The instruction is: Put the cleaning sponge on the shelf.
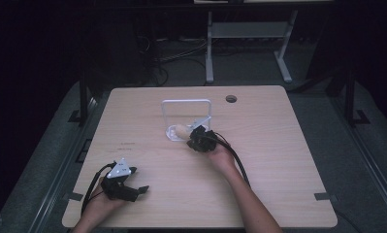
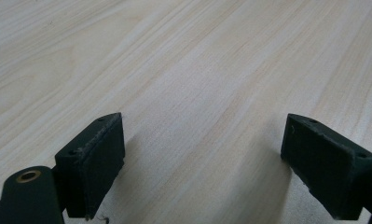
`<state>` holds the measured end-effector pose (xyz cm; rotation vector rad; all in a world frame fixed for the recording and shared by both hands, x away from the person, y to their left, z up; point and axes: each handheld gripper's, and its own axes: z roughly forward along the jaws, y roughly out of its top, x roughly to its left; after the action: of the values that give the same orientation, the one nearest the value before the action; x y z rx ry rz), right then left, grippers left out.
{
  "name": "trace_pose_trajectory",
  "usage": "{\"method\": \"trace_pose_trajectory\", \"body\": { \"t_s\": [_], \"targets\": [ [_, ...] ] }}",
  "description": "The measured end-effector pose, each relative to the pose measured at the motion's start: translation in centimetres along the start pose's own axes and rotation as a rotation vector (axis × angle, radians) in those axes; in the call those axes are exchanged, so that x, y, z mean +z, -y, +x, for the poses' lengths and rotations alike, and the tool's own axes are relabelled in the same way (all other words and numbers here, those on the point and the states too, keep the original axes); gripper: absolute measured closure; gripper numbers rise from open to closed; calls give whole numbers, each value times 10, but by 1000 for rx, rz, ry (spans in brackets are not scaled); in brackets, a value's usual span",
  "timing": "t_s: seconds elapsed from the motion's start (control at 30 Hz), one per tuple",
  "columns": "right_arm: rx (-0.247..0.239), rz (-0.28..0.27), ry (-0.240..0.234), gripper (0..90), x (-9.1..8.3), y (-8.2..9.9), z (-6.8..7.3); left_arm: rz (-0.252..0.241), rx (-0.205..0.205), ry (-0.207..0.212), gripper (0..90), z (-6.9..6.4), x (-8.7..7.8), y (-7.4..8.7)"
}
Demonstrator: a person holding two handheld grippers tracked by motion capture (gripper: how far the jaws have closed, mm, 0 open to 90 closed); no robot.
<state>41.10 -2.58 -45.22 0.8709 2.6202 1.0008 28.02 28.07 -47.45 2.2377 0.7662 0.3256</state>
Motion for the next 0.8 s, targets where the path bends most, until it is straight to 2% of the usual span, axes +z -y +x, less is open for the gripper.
{"method": "trace_pose_trajectory", "body": {
  "t_s": [0.8],
  "targets": [
    [49,-2,75,897,-5,9,-24,-1,0,0,130,0,0,0]
  ]
}}
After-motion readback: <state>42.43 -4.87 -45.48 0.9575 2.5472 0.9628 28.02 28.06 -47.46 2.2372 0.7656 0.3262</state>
